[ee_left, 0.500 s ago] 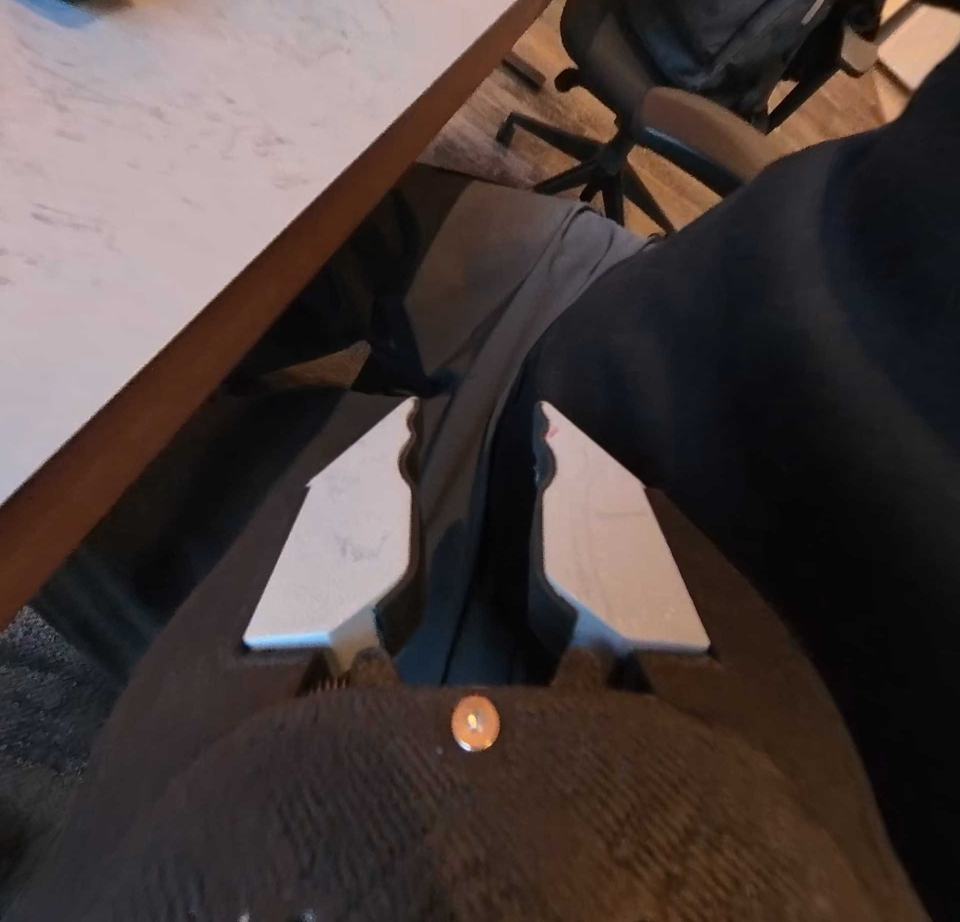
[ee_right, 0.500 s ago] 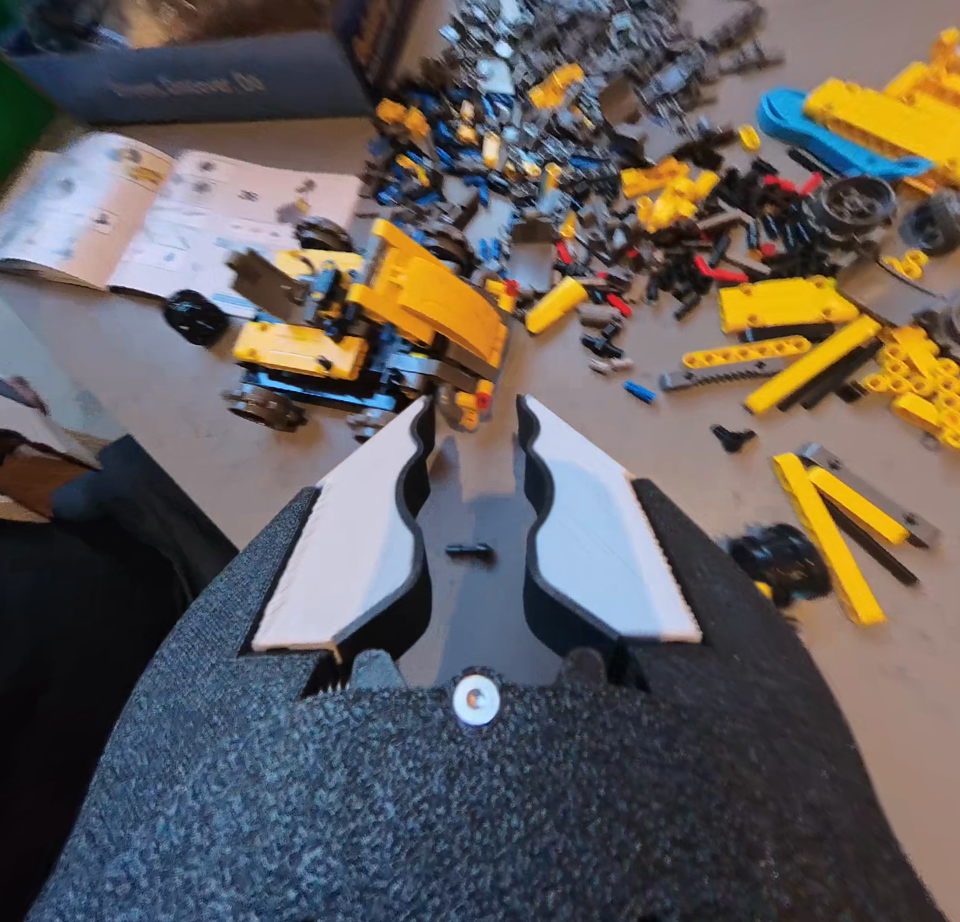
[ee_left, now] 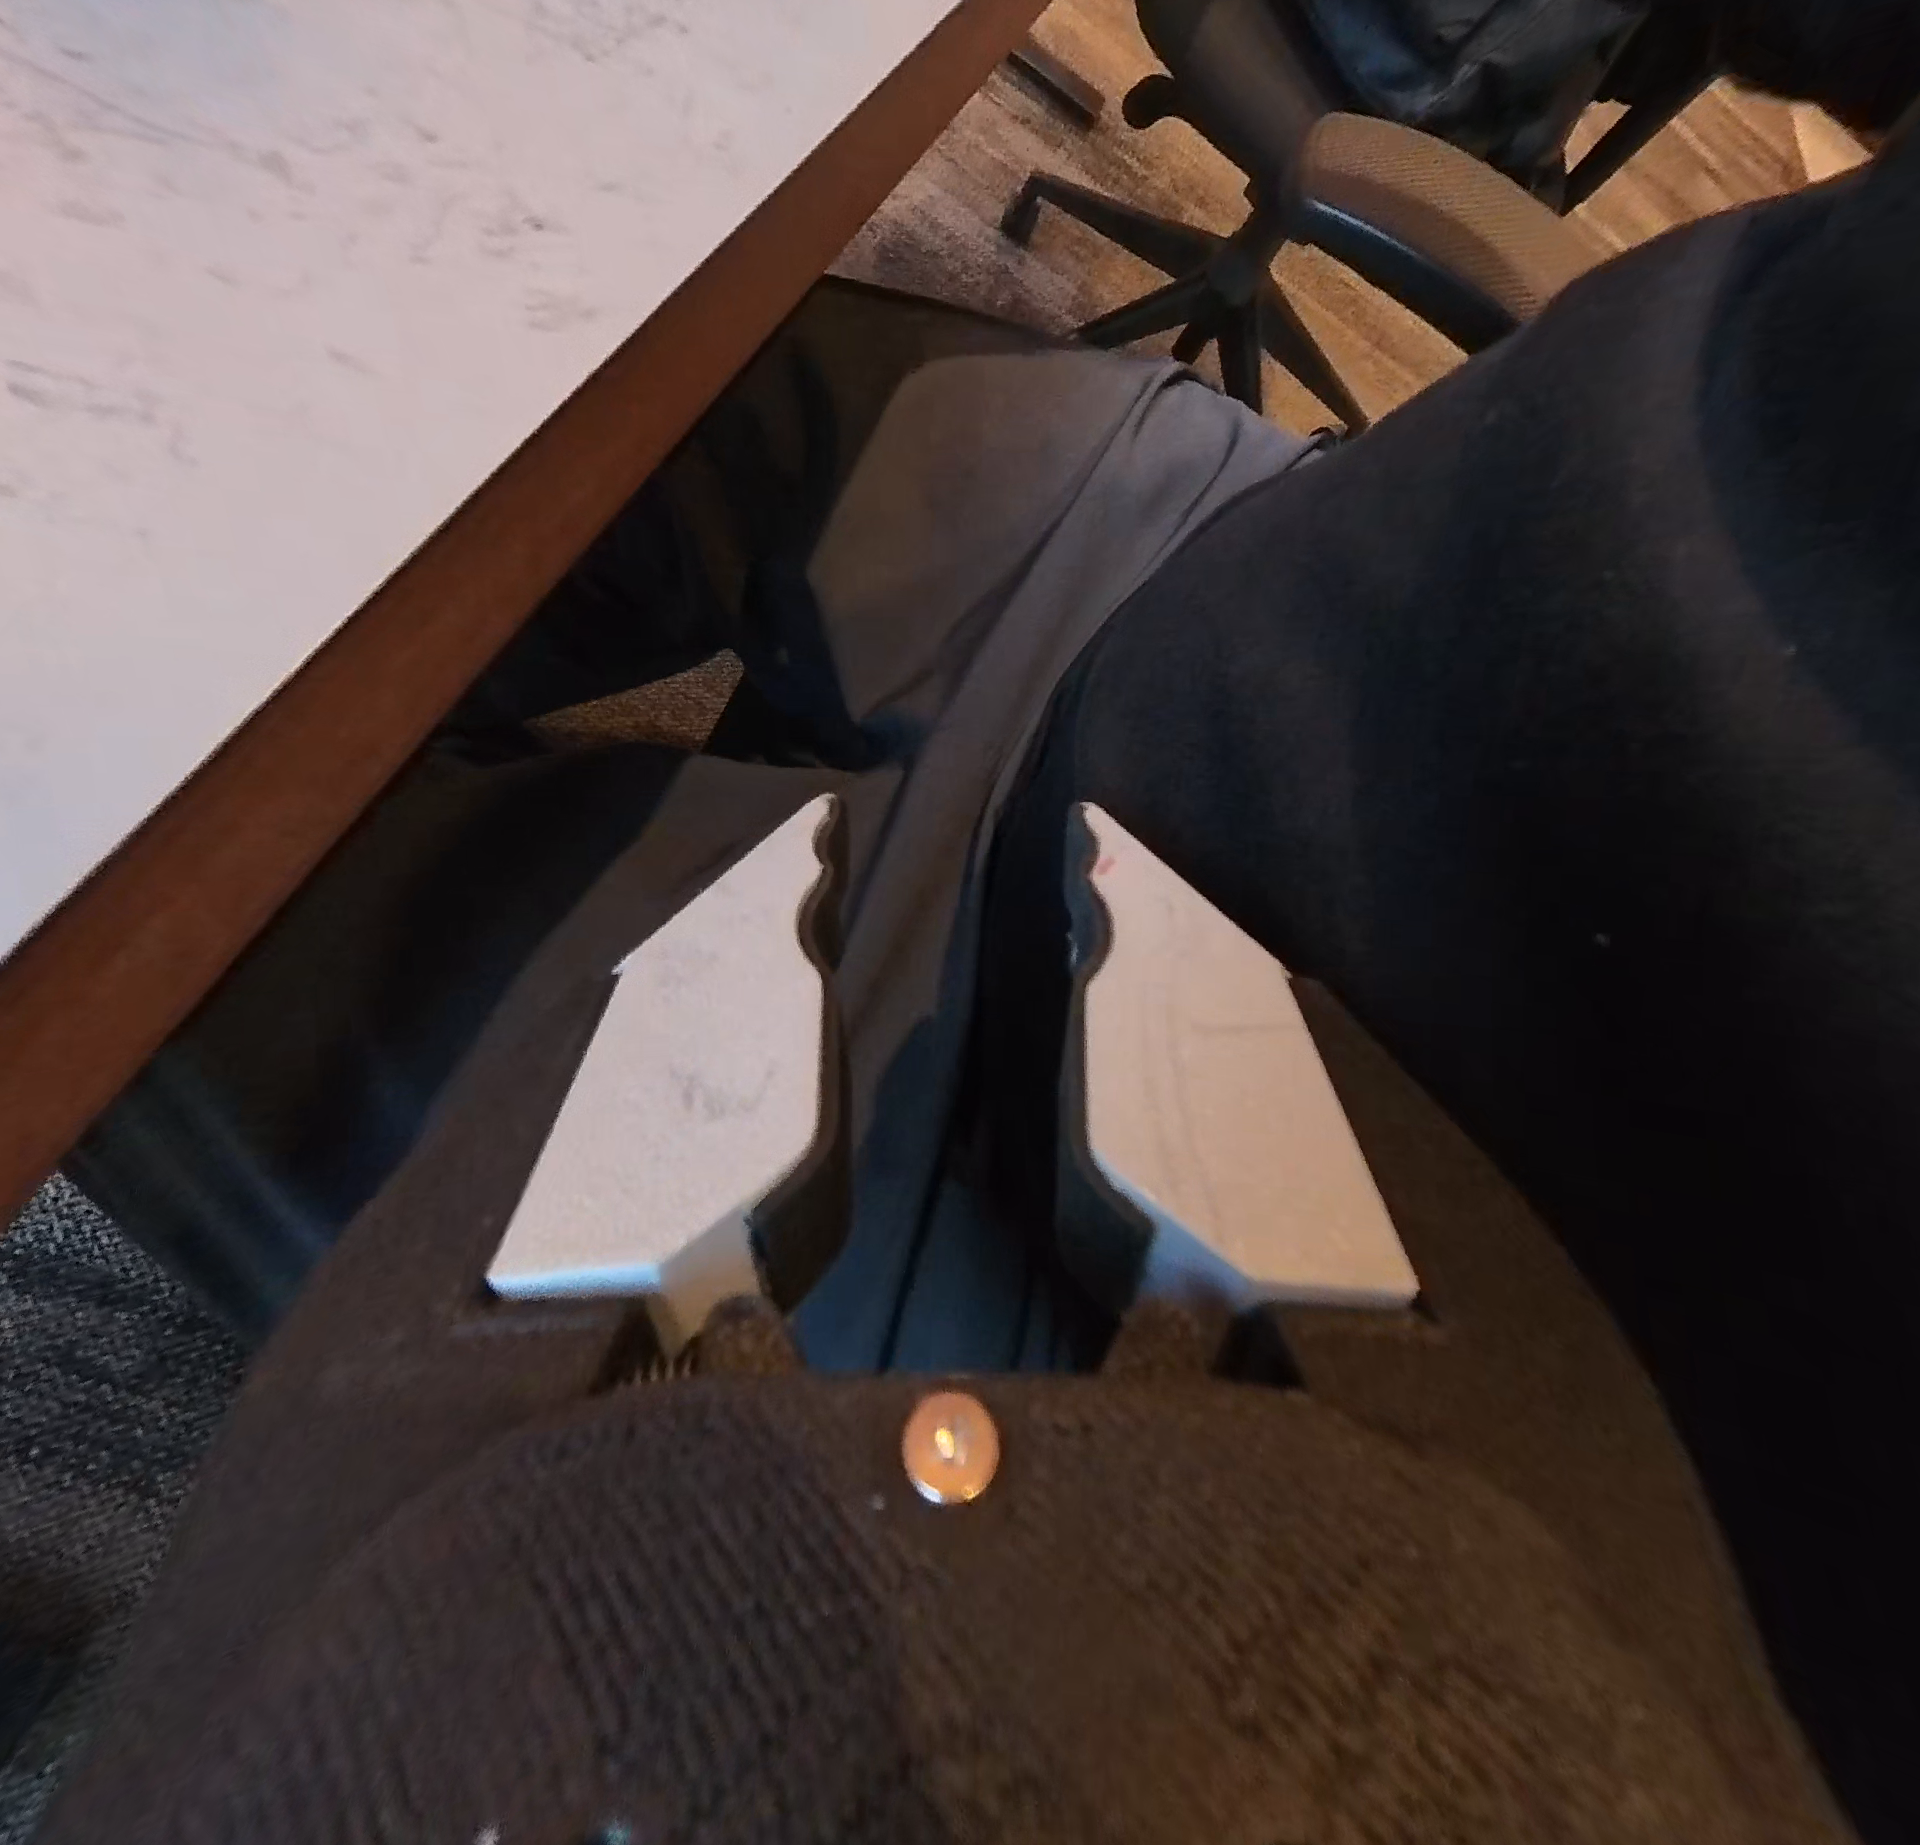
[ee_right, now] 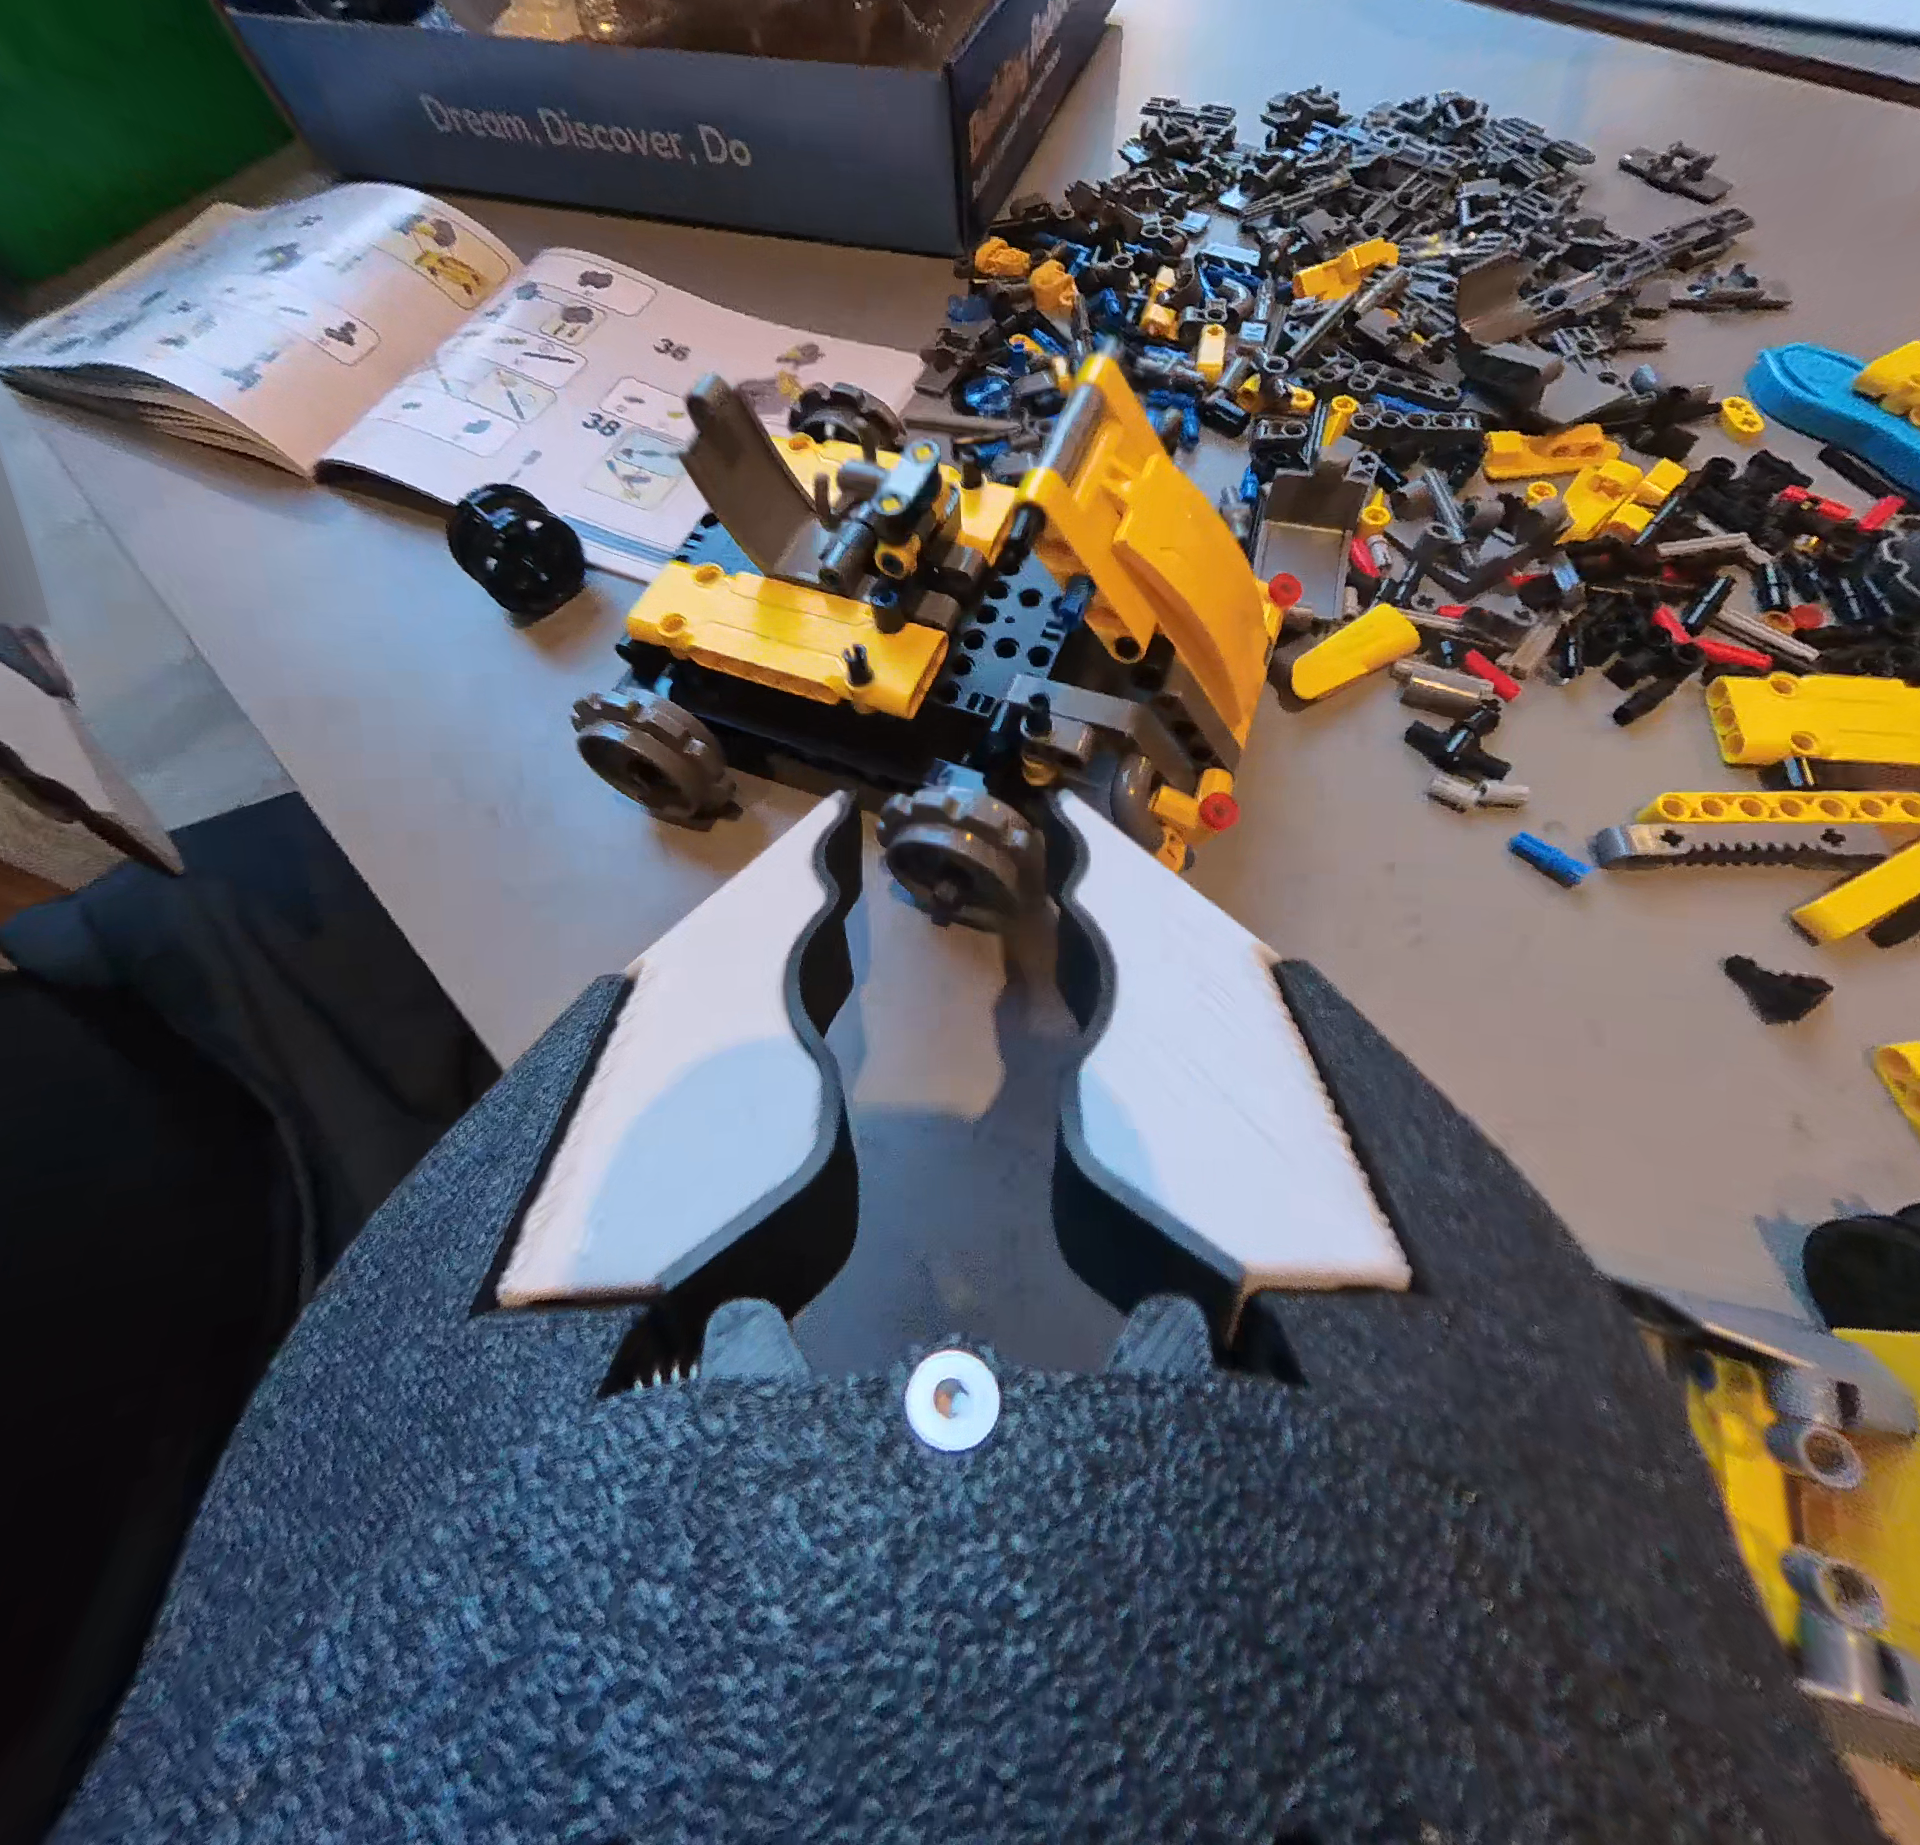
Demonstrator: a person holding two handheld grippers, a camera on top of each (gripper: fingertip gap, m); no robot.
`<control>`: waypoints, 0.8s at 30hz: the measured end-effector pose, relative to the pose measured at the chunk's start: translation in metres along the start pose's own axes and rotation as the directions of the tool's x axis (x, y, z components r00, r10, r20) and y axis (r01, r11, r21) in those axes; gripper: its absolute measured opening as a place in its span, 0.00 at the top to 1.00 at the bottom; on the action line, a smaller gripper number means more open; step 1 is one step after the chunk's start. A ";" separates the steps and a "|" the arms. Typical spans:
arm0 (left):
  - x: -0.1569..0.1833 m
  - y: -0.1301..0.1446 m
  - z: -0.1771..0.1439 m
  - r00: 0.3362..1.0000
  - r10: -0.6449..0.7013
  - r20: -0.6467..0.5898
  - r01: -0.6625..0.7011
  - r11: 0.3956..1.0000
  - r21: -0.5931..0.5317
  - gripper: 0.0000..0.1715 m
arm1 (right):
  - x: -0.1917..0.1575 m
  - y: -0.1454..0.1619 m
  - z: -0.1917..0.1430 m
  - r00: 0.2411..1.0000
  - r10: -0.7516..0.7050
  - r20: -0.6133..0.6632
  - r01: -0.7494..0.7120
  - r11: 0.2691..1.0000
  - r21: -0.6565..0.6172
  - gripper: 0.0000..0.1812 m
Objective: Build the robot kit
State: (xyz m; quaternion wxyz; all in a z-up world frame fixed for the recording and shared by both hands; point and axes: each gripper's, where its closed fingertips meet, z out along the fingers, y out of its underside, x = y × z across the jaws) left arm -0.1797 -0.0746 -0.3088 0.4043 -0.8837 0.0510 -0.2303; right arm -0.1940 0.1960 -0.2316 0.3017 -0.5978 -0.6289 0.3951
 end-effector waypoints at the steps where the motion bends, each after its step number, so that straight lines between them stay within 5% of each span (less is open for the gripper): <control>1: -0.001 0.001 0.000 1.000 -0.003 0.001 0.003 1.000 -0.002 0.77 | 0.001 0.004 0.003 1.000 0.002 -0.013 -0.002 1.000 -0.001 0.80; 24: -0.048 0.020 0.002 0.978 -0.208 -0.021 0.208 0.978 0.013 0.84 | 0.026 0.002 0.007 0.983 0.156 -0.101 -0.151 0.987 0.048 0.75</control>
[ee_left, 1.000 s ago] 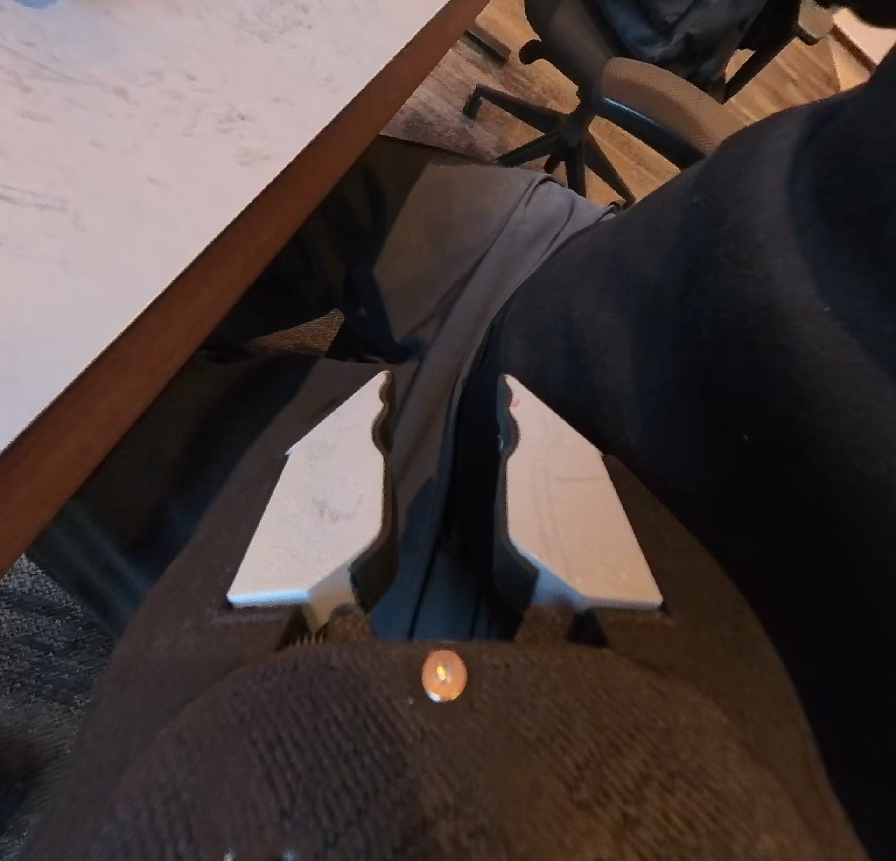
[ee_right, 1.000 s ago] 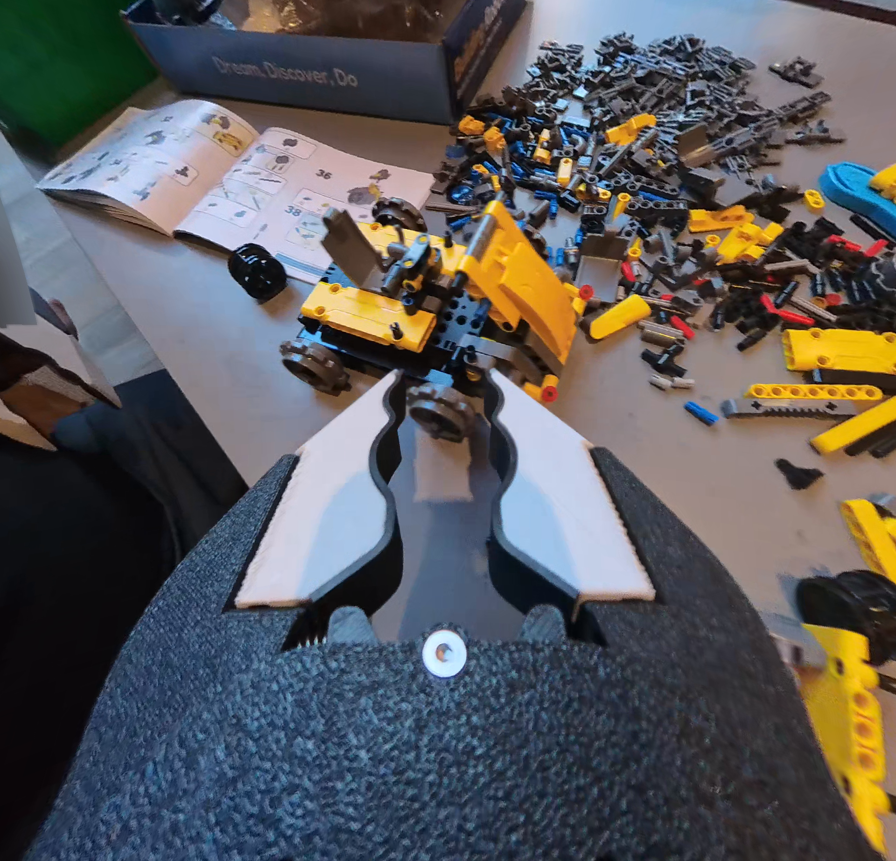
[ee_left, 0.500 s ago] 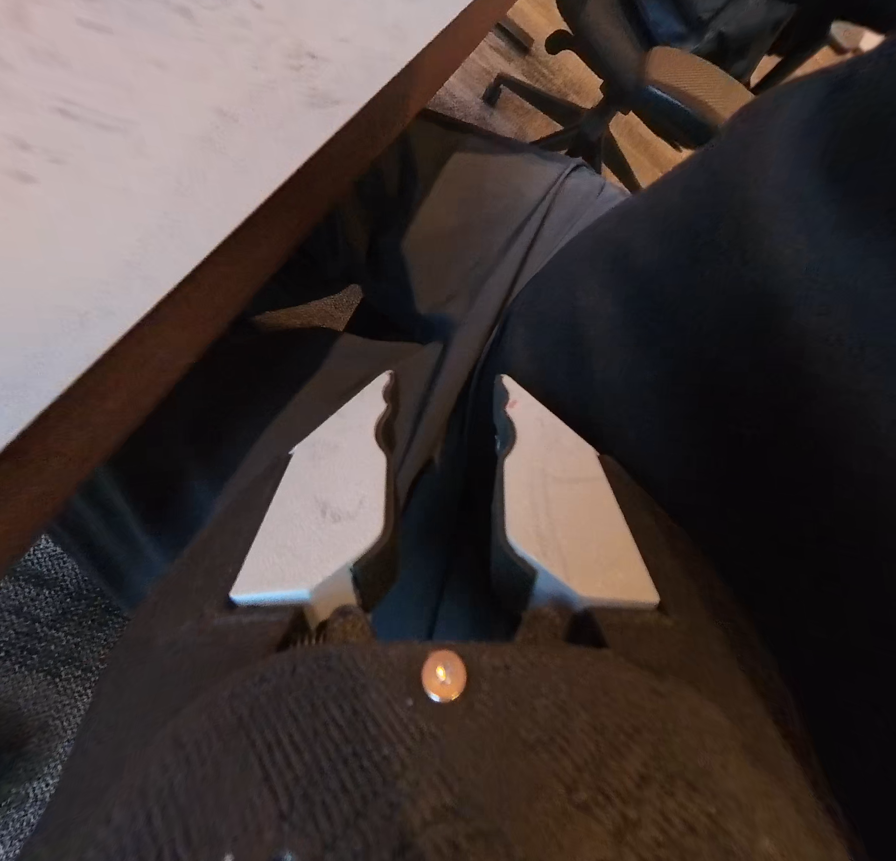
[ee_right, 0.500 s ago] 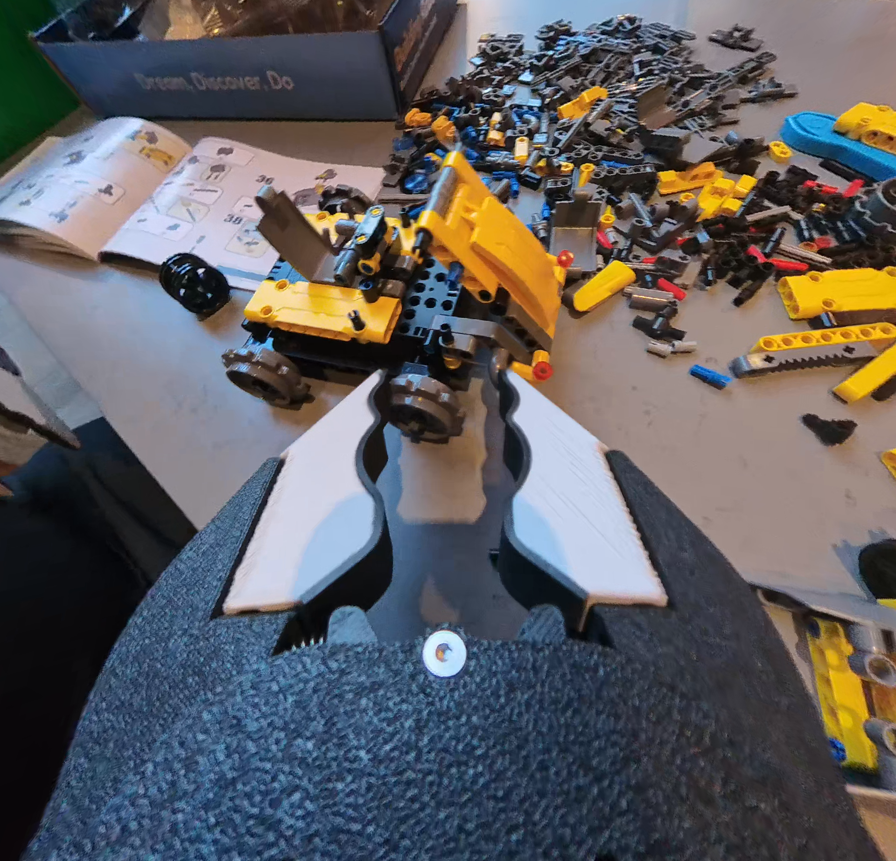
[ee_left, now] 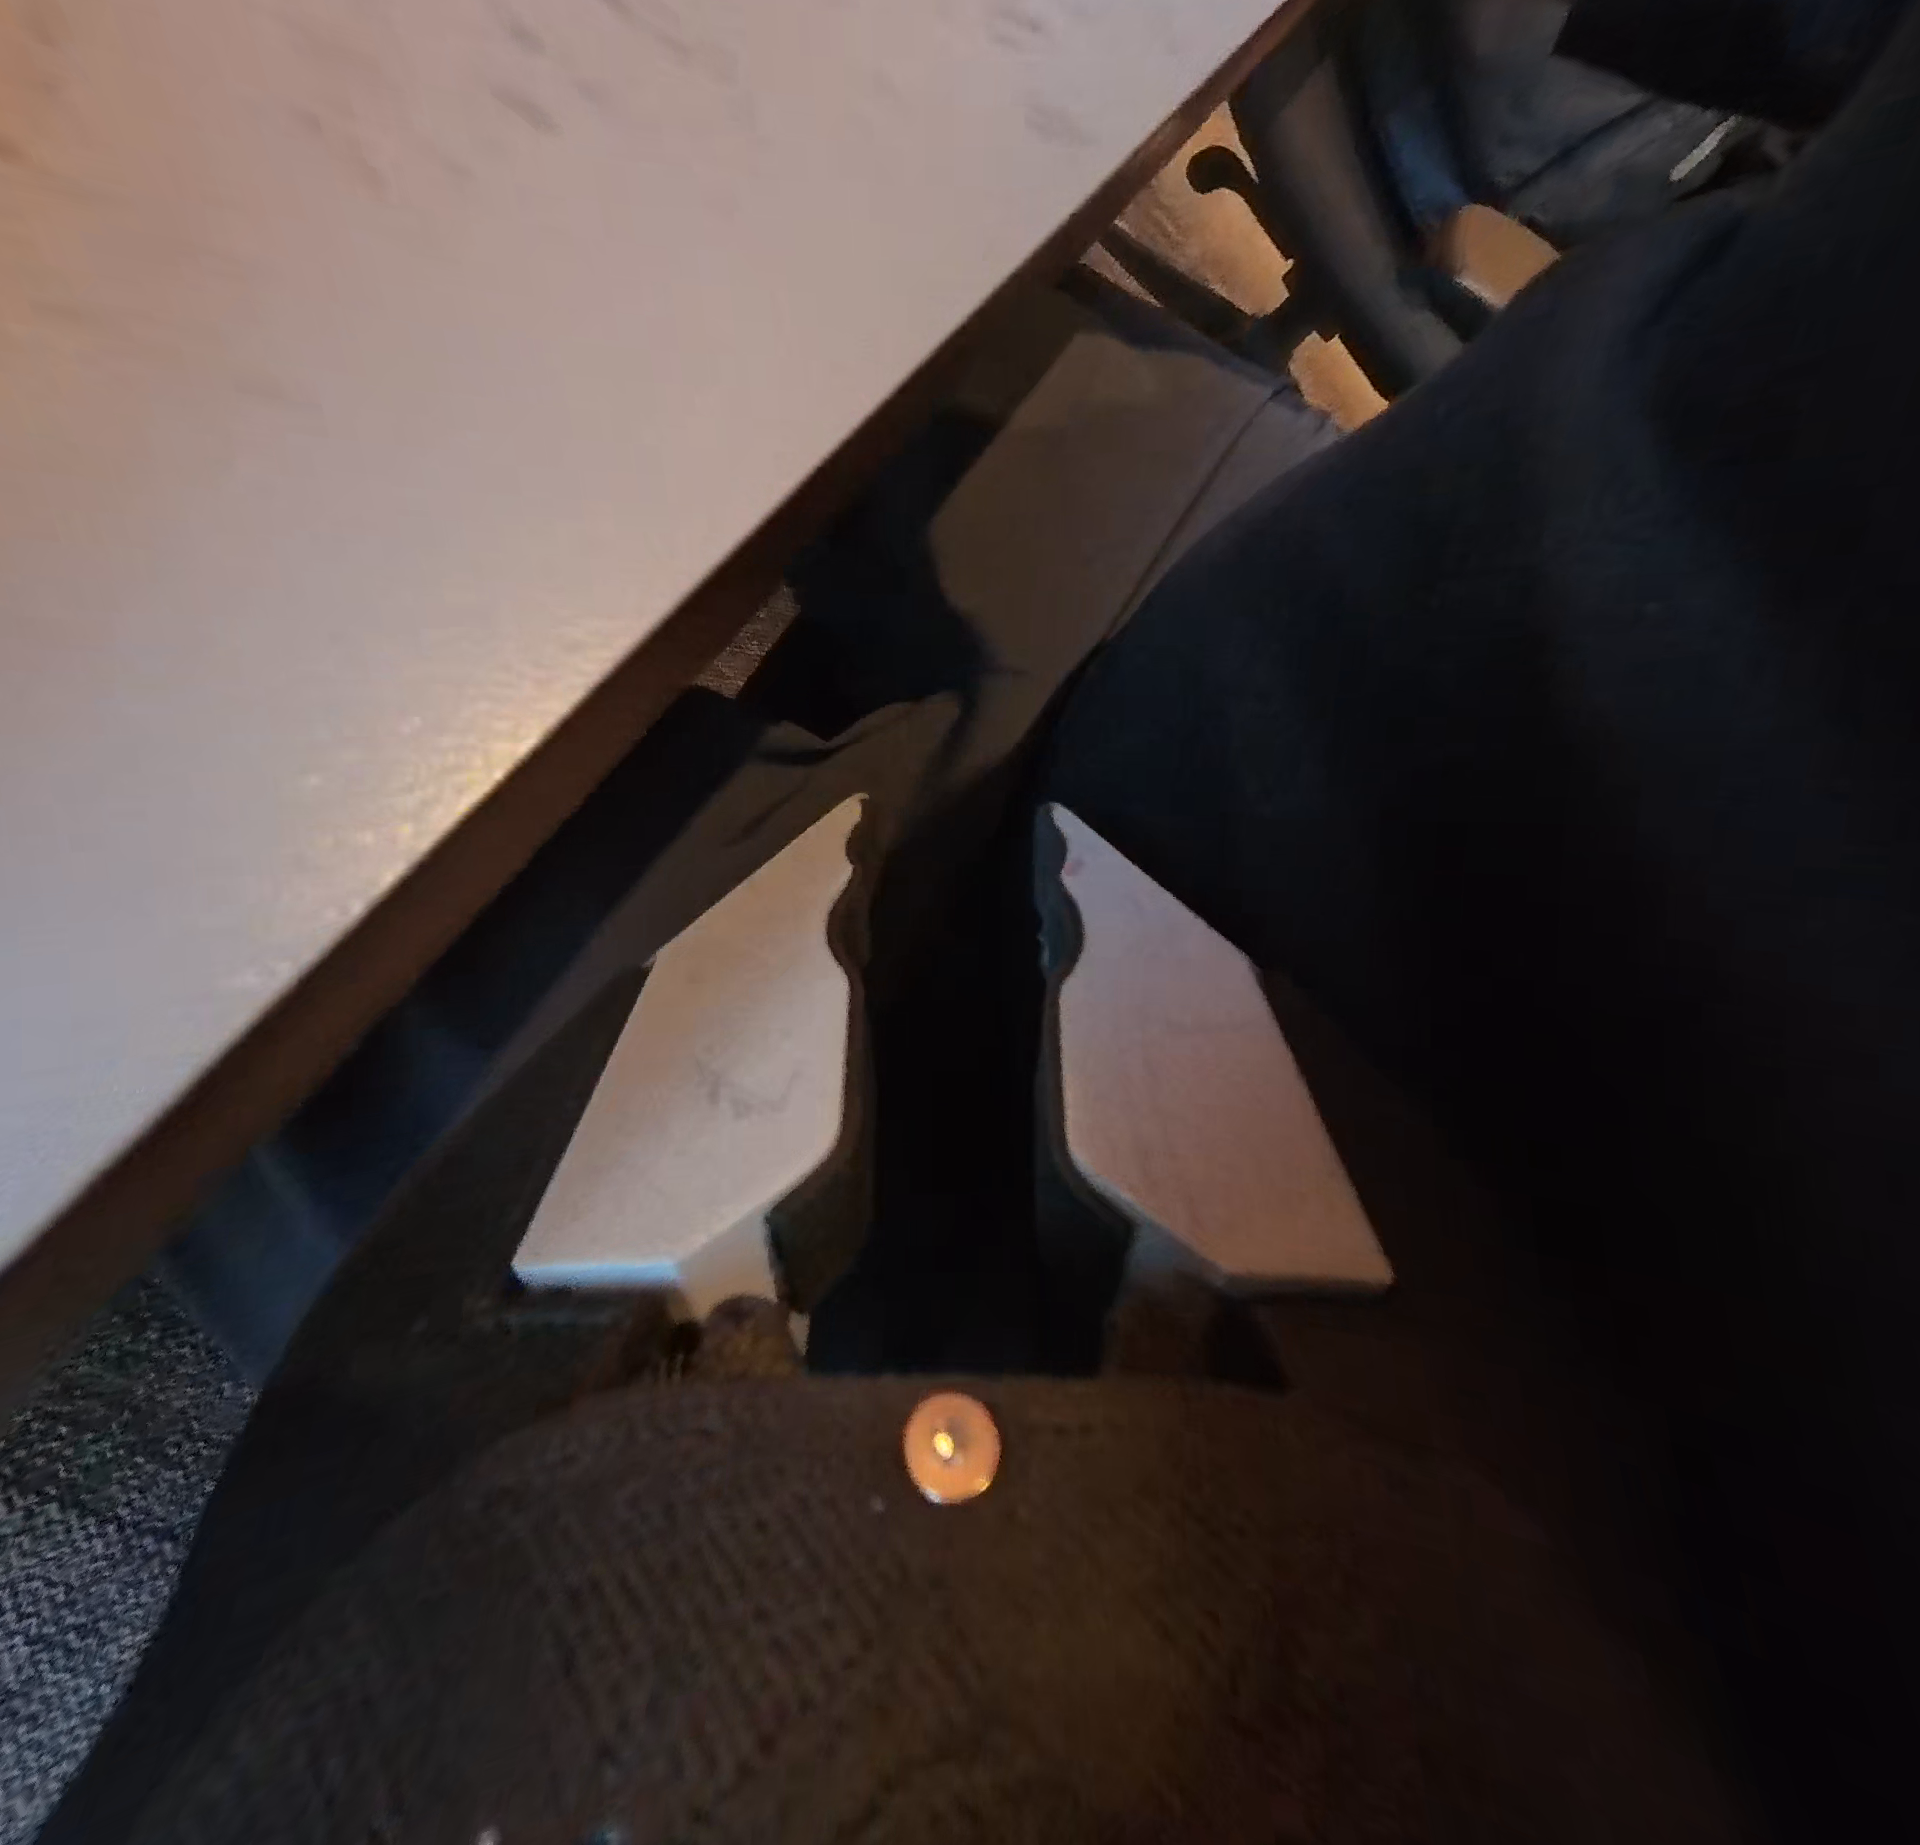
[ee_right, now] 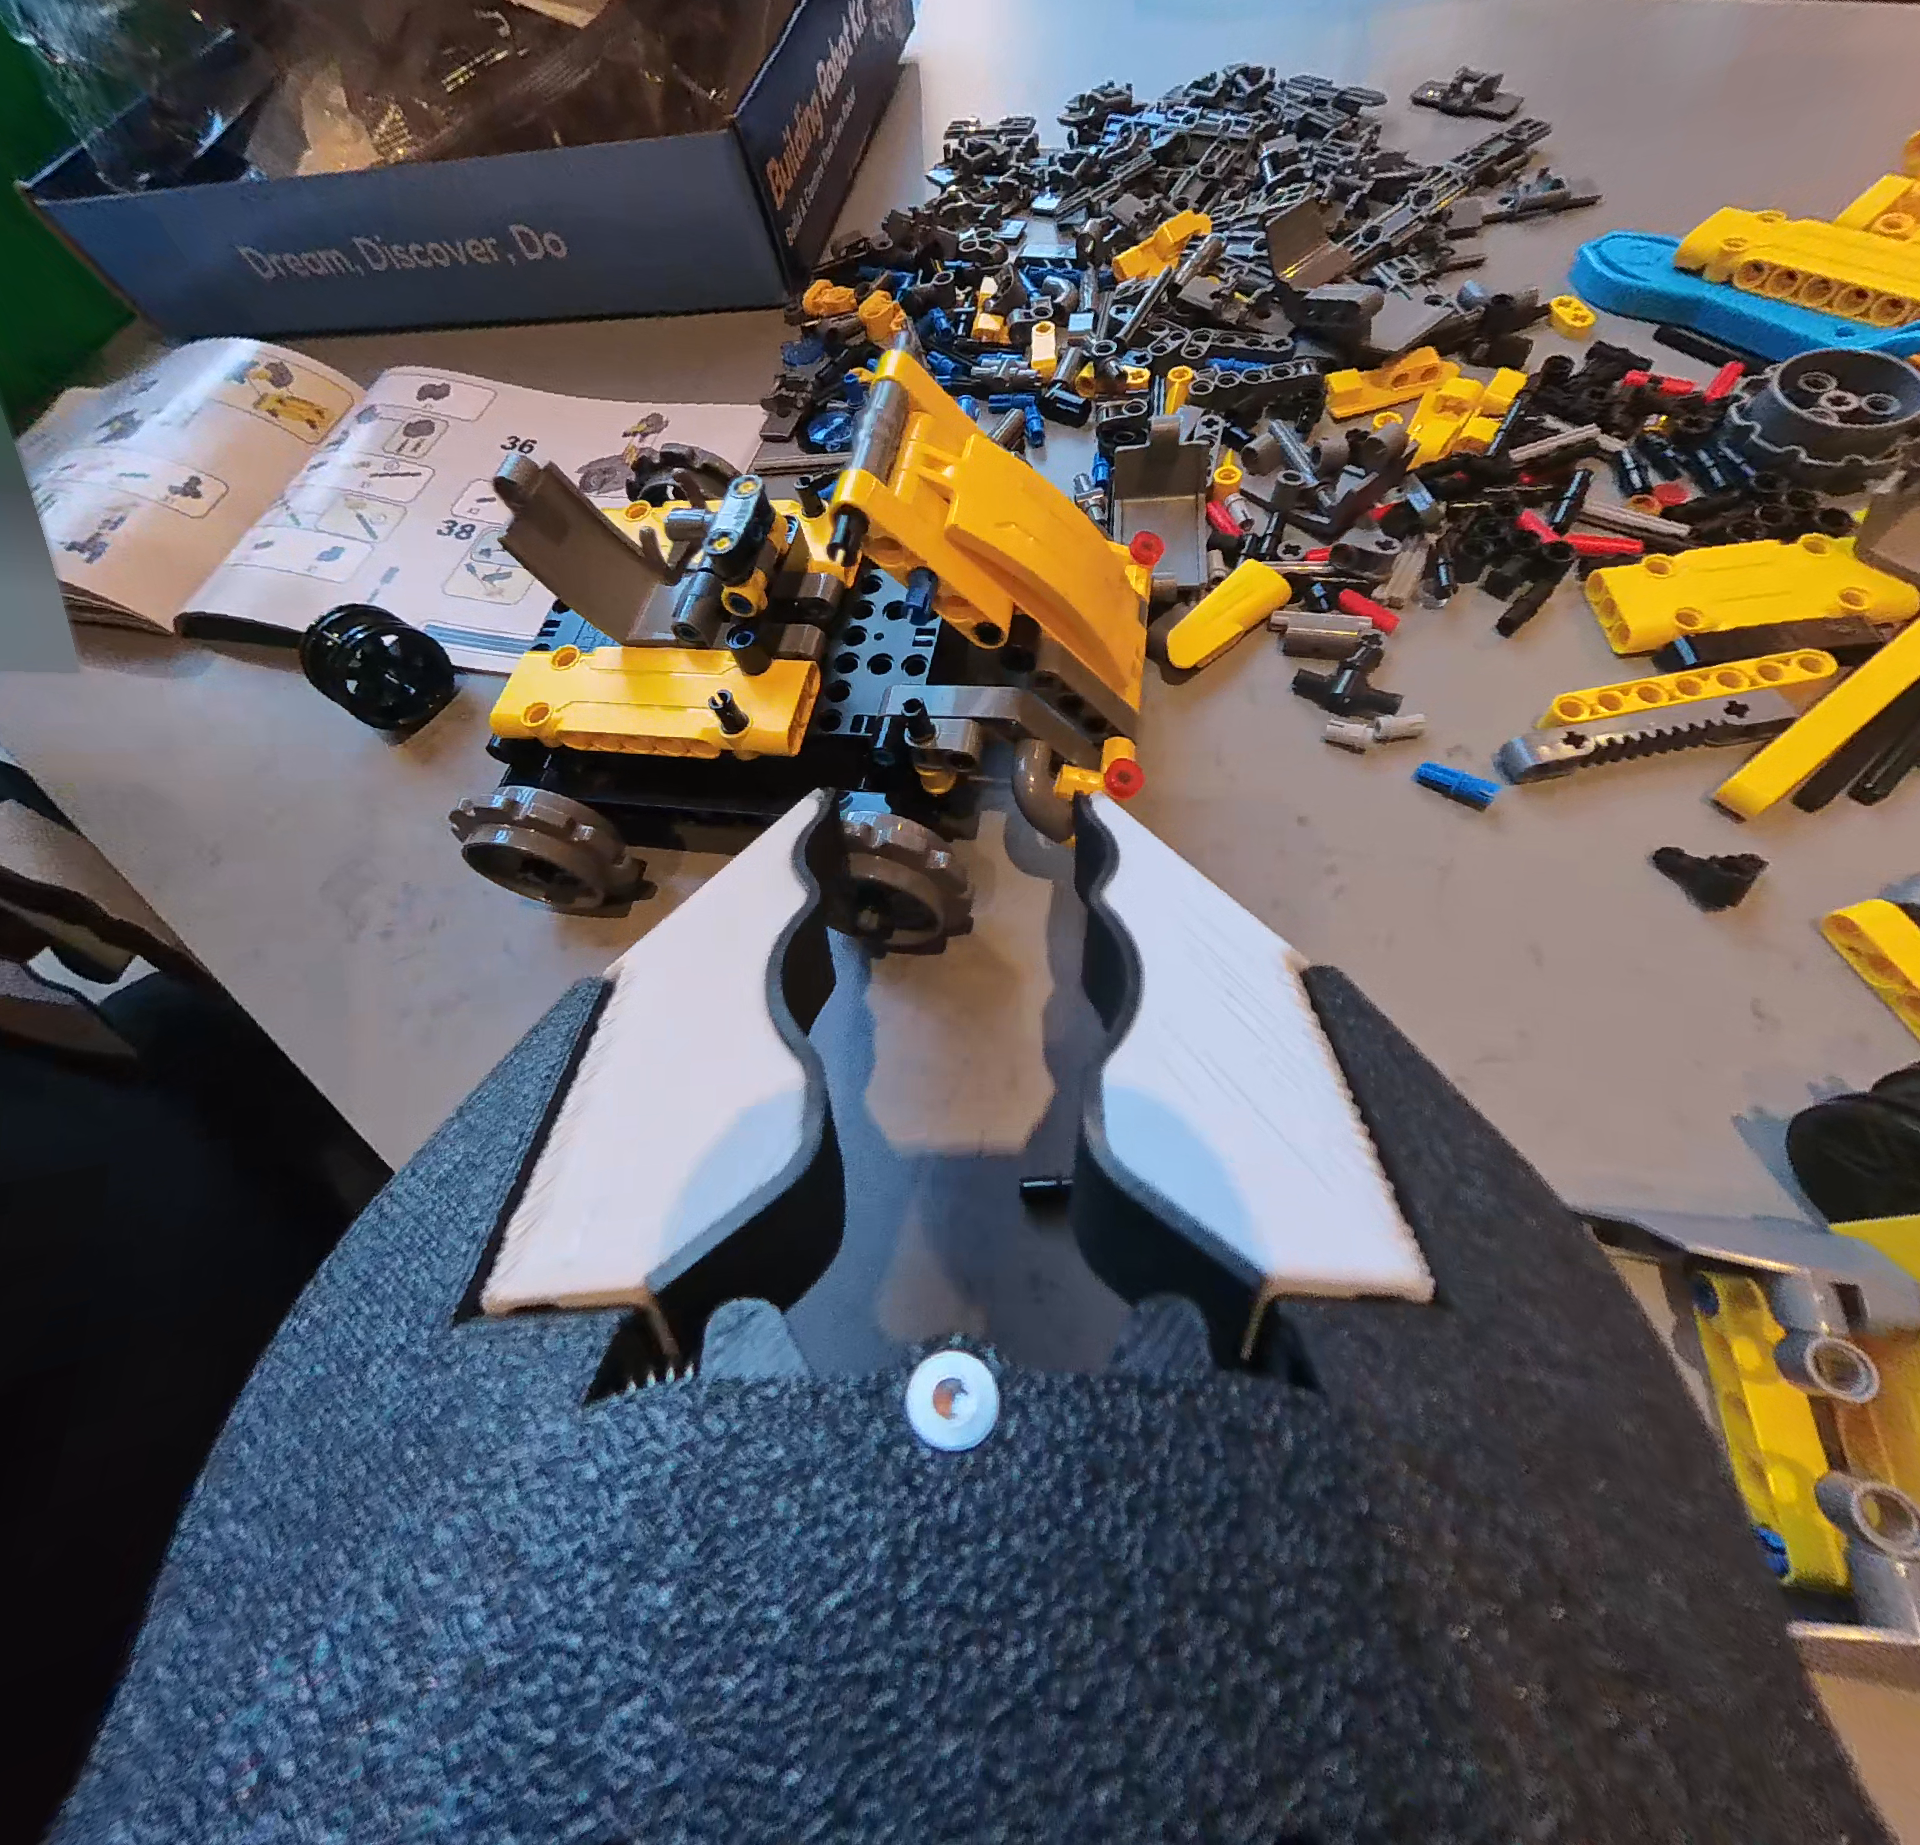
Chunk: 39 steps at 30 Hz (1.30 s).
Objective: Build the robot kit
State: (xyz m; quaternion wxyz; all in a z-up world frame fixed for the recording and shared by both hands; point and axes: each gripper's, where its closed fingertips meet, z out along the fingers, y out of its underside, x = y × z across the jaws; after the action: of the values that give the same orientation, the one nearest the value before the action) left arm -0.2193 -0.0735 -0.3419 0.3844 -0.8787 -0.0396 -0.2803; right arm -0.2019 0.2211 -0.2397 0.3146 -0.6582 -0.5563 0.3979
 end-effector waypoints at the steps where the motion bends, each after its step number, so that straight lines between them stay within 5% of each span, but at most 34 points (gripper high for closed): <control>1: -0.001 0.000 0.000 1.000 -0.003 0.001 0.003 1.000 0.000 0.84 | 0.000 0.000 0.000 1.000 -0.005 -0.001 0.005 1.000 0.001 0.76; 20: 0.017 -0.004 0.002 0.994 0.101 0.046 -0.100 0.995 -0.023 0.82 | -0.015 -0.002 -0.013 0.989 -0.147 -0.020 0.148 0.988 0.052 0.78; 26: 0.022 0.001 0.015 0.984 0.162 0.074 -0.155 0.984 -0.091 0.81 | 0.010 0.017 -0.053 0.968 -0.227 -0.104 0.223 0.974 -0.046 0.95; 29: 0.021 0.003 0.018 0.980 0.176 0.089 -0.166 0.980 -0.109 0.83 | 0.056 0.006 -0.073 0.921 -0.283 -0.268 0.250 0.957 -0.150 0.92; 31: 0.021 0.000 0.017 0.980 0.173 0.096 -0.164 0.982 -0.095 0.83 | 0.090 -0.007 -0.083 0.884 -0.322 -0.338 0.248 0.938 -0.243 0.81; 34: 0.022 -0.005 0.016 0.983 0.159 0.088 -0.153 0.986 -0.070 0.83 | 0.126 -0.014 -0.083 0.888 -0.356 -0.292 0.228 0.890 -0.395 0.78; 39: 0.020 -0.004 0.015 0.977 0.184 0.111 -0.176 0.981 -0.080 0.83 | 0.135 0.005 -0.061 0.966 -0.252 -0.065 0.167 0.793 -0.586 0.87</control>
State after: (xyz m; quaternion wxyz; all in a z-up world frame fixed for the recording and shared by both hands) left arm -0.1966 -0.0632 -0.3365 0.3741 -0.9066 0.0274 -0.1934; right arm -0.1377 0.3547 -0.2375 0.1810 -0.6826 -0.6966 0.1267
